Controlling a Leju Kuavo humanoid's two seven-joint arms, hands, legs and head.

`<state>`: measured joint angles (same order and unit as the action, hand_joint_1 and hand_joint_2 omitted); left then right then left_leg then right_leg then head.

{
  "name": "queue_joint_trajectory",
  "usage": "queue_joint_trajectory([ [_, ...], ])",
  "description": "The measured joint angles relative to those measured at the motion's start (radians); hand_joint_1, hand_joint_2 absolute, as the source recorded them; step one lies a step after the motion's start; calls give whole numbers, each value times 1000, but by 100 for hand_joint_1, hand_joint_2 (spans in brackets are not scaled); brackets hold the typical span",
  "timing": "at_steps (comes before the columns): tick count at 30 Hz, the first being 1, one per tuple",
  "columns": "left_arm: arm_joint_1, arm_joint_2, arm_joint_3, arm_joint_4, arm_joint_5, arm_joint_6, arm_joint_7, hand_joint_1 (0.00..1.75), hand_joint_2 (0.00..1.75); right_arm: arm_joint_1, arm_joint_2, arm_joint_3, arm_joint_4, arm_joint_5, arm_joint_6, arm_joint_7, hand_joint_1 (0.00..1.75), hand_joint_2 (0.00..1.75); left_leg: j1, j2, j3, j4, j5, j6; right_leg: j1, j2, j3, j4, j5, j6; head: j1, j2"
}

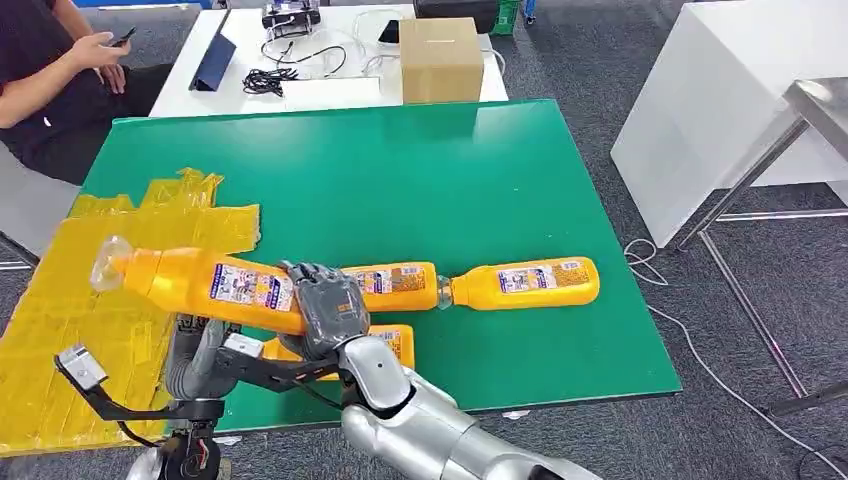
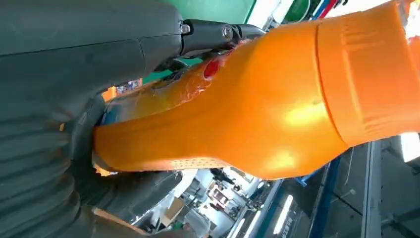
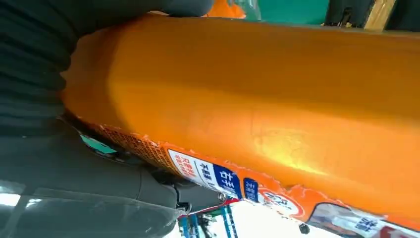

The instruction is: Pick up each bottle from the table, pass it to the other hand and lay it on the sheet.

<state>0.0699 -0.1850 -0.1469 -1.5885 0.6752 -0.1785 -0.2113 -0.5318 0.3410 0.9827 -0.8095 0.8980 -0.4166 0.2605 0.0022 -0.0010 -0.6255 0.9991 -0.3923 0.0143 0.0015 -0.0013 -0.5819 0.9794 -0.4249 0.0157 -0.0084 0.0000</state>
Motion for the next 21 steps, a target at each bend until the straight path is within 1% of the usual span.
queue_joint_trajectory([
  [1, -2, 1, -1, 1, 0, 0, 0, 0, 175, 0, 1, 9, 1, 0, 0, 0, 162, 175, 0, 0, 0, 0, 0, 0, 0, 0, 0, 0, 0, 0, 0, 0],
  [10, -5, 7, -1, 10, 0, 3, -3, 0, 175, -11, 2, 41, 13, -9, 16, -1, 166, 175, 0, 0, 0, 0, 0, 0, 0, 0, 0, 0, 0, 0, 0, 0],
  [11, -5, 7, -1, 10, 0, 3, -3, 0, 175, -12, 2, 42, 13, -9, 16, -1, 162, 175, 0, 0, 0, 0, 0, 0, 0, 0, 0, 0, 0, 0, 0, 0],
  [14, -5, 9, -1, 10, 0, 3, -4, 0, 175, -16, 2, 47, 16, -8, 17, -1, 164, 175, 0, 0, 0, 0, 0, 0, 0, 0, 0, 0, 0, 0, 0, 0],
  [19, -4, 12, 0, 11, 0, 10, -5, 0, 175, -23, 2, 65, 19, 31, 27, 18, 166, 175, 0, 0, 0, 0, 0, 0, 0, 0, 0, 0, 0, 0, 0, 0],
  [20, -4, 12, 1, 13, 0, 10, -5, 0, 175, -23, 2, 66, 19, 35, 28, 19, 162, 175, 0, 0, 0, 0, 0, 0, 0, 0, 0, 0, 0, 0, 0, 0],
  [21, -3, 12, 1, 13, 0, 11, -5, 0, 175, -23, 2, 66, 20, 35, 32, 19, 164, 175, 0, 0, 0, 0, 0, 0, 0, 0, 0, 0, 0, 0, 0, 0],
])
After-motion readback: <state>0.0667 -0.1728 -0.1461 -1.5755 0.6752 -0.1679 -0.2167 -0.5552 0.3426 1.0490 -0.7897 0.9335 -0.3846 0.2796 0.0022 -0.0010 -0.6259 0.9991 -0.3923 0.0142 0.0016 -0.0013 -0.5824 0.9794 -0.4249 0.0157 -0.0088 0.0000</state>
